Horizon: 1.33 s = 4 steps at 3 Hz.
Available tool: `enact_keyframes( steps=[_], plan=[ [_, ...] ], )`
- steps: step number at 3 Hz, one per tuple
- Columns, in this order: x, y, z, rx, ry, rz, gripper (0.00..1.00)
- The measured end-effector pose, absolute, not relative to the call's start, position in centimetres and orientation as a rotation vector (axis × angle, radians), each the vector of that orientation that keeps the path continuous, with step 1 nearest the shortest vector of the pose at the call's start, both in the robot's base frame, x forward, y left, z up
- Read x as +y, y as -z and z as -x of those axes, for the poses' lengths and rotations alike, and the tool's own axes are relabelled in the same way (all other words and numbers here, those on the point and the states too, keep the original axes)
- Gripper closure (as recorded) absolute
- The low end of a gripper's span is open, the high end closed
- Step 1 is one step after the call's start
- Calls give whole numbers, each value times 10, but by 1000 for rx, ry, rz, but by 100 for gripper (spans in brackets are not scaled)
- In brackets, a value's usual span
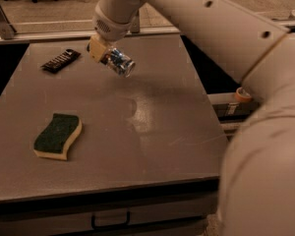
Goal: Place redbull can upright
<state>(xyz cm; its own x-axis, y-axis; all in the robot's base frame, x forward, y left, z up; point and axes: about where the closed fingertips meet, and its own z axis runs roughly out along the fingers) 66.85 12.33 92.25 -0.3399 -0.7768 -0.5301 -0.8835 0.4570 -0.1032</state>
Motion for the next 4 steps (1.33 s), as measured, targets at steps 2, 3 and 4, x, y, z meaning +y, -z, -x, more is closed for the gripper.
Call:
enact_keyframes(
  steps=[2,3,4],
  plan=[
    [96,-936,-683,2141,-263,1303,100],
    [92,-936,-684,2104,-307,1263,100],
    [83,-932,-683,1979,-441,1199,100]
  ],
)
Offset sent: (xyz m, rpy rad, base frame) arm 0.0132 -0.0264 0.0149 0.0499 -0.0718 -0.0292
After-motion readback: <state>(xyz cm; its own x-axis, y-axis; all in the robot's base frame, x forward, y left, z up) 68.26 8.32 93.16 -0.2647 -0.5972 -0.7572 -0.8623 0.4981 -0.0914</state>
